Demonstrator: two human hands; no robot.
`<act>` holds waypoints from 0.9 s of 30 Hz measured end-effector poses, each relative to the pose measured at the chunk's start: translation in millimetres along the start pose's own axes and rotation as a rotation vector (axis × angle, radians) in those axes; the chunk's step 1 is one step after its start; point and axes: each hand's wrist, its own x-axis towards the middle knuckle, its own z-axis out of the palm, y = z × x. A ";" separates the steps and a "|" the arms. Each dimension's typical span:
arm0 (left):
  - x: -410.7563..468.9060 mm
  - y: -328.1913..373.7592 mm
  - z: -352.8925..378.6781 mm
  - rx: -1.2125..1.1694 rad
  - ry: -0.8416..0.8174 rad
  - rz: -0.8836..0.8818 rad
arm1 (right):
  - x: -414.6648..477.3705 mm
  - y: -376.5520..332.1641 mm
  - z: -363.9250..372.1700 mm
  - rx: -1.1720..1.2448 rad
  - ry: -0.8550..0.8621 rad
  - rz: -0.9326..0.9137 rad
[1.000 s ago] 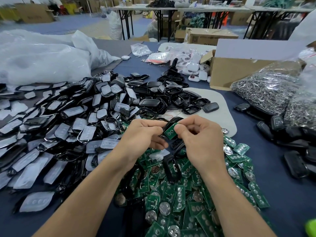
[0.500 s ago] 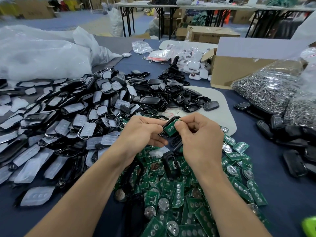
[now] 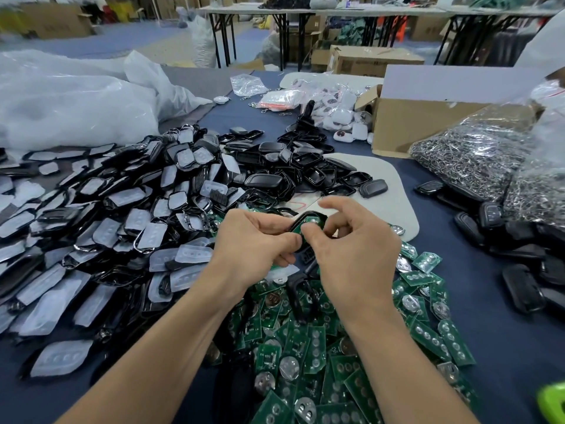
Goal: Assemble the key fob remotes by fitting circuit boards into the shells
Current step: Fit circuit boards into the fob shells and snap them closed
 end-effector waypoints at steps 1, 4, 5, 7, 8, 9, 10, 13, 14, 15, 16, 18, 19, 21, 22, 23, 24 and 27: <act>0.2 0.5 0.7 0.002 0.005 0.016 | 0.4 0.7 -0.4 -0.010 0.010 0.012; -0.4 2.9 -2.0 0.004 -0.009 0.066 | 5.0 3.0 -2.2 0.114 -0.129 0.133; -0.1 2.0 -3.6 0.018 -0.017 0.077 | 6.2 3.8 -2.1 0.203 -0.196 0.184; 0.7 -2.2 -3.9 0.084 -0.026 0.103 | 7.3 3.6 -3.9 0.283 -0.245 0.241; 0.5 -4.3 -2.9 0.148 -0.033 0.125 | 8.1 4.4 -5.1 0.284 -0.252 0.246; -1.0 -5.1 -1.3 0.224 -0.042 0.160 | 8.9 5.1 -5.9 0.281 -0.260 0.246; -2.2 -6.1 0.0 0.314 -0.052 0.205 | 9.1 5.5 -6.8 0.271 -0.271 0.235; -4.3 -4.9 2.7 0.425 -0.078 0.282 | 7.3 5.8 -6.8 0.238 -0.272 0.208; -3.8 -4.1 2.9 0.430 -0.068 0.302 | 7.0 5.1 -5.3 0.235 -0.259 0.206; -2.9 -2.8 2.7 0.448 -0.027 0.337 | 6.1 3.5 -3.5 0.229 -0.247 0.200; -1.9 -1.6 1.5 0.492 0.041 0.375 | 4.6 1.8 -1.2 0.217 -0.241 0.188; 1.7 2.0 -6.1 0.536 0.210 0.391 | 0.6 -1.5 3.3 0.176 -0.259 0.185; 5.2 3.5 -13.4 0.485 0.302 0.362 | -1.6 -2.5 5.5 0.157 -0.281 0.192; 14.7 5.0 -33.4 0.291 0.490 0.288 | -7.1 -3.5 10.0 0.115 -0.333 0.171; 19.1 5.6 -44.3 0.167 0.575 0.248 | -10.2 -5.3 12.6 0.098 -0.355 0.144; 23.2 6.5 -54.8 0.018 0.638 0.216 | -13.0 -9.3 15.7 0.090 -0.374 0.119; 26.3 8.3 -63.8 -0.139 0.678 0.189 | -14.9 -14.8 19.9 0.083 -0.398 0.099; 31.6 11.1 -87.7 -0.478 0.749 0.156 | -17.7 -36.9 41.8 0.025 -0.503 0.004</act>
